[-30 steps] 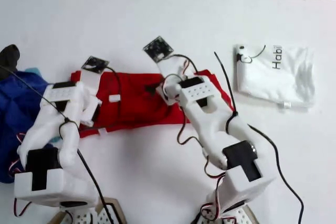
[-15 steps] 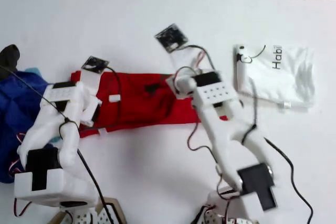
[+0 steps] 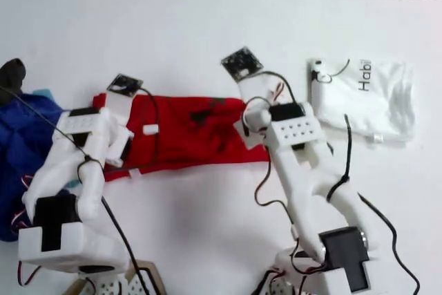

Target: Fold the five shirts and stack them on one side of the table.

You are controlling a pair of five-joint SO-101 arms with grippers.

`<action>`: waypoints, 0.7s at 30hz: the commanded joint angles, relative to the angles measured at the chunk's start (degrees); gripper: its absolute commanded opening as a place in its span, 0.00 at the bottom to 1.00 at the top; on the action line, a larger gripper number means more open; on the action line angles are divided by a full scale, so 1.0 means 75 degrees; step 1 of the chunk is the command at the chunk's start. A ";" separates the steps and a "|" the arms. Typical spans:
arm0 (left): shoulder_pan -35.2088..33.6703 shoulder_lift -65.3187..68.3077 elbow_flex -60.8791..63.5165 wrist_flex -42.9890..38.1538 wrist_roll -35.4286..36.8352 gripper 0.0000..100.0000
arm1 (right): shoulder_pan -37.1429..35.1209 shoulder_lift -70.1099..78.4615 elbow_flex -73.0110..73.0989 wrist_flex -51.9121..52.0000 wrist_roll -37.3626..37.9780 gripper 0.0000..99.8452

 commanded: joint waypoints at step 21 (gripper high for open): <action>-0.0023 -0.0094 0.0018 -0.0188 0.0035 0.03 | -0.1037 0.1471 -0.0387 -0.2374 -0.0141 0.02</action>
